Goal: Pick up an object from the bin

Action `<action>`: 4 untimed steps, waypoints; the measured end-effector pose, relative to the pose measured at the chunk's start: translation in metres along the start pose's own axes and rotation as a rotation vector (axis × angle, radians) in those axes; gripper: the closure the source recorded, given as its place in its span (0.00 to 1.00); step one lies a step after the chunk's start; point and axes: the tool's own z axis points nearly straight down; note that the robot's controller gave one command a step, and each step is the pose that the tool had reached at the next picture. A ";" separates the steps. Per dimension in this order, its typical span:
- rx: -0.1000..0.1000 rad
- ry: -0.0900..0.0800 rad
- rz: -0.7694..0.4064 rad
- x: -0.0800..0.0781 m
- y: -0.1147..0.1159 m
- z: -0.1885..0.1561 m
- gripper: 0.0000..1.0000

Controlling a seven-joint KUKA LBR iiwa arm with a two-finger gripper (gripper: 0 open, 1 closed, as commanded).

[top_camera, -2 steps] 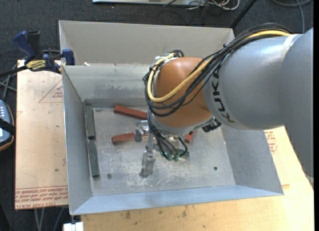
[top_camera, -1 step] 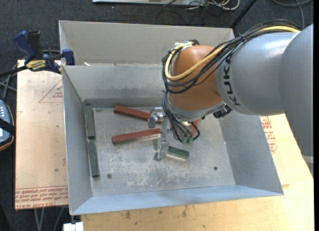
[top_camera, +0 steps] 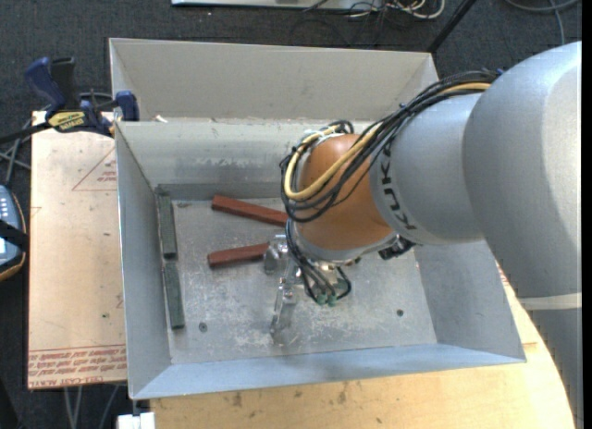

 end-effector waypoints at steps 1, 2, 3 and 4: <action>-0.003 0.016 -0.028 -0.021 -0.007 -0.009 0.00; 0.000 -0.009 -0.042 -0.084 -0.031 -0.043 0.00; -0.005 0.003 0.047 -0.077 0.007 -0.001 0.00; -0.002 0.005 0.114 -0.017 -0.012 0.006 1.00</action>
Offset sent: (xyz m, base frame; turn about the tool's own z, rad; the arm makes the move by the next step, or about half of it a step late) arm 0.0711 0.0409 -0.0106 -0.0630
